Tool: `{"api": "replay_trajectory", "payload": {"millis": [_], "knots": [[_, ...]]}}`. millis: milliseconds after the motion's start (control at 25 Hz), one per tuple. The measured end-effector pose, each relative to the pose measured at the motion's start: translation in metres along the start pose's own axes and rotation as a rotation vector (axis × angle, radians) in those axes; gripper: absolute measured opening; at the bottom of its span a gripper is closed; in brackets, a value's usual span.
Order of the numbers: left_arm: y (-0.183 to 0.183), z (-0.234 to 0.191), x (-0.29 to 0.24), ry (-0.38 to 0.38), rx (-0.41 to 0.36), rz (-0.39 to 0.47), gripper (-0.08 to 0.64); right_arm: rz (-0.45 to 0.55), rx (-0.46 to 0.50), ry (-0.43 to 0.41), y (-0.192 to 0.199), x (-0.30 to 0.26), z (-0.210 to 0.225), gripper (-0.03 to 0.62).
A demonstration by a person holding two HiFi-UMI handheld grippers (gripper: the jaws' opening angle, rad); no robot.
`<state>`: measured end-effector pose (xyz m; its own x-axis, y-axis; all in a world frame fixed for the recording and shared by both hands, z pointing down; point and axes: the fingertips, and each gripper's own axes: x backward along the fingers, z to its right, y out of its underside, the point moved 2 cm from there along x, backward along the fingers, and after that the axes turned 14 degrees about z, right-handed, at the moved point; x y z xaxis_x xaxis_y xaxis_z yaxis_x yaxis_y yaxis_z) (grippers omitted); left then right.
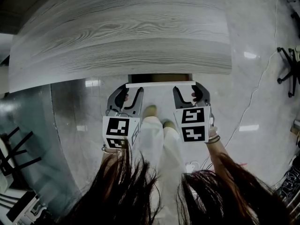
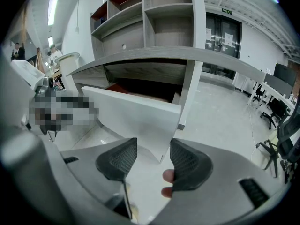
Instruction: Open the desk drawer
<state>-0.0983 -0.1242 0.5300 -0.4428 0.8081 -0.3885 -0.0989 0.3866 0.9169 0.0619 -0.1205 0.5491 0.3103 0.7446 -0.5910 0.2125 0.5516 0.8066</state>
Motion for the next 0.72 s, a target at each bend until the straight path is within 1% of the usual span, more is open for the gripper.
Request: {"api": "replay_trajectory", "payload": {"millis": [280, 480, 600, 720], "knots": [[0.004, 0.004, 0.004, -0.011, 0.007, -0.007, 0.143, -0.002, 0.005, -0.006, 0.005, 0.004, -0.001, 0.206], [0.002, 0.007, 0.007, 0.001, 0.016, 0.035, 0.143, -0.002, 0.008, -0.010, 0.007, 0.008, -0.004, 0.204], [0.007, 0.006, 0.010, -0.017, 0.005, -0.001, 0.143, -0.004, 0.008, -0.012, 0.009, 0.008, -0.005, 0.204], [0.010, 0.008, 0.011, -0.021, 0.003, -0.011, 0.143, -0.008, 0.010, -0.015, 0.012, 0.009, -0.005, 0.204]]}}
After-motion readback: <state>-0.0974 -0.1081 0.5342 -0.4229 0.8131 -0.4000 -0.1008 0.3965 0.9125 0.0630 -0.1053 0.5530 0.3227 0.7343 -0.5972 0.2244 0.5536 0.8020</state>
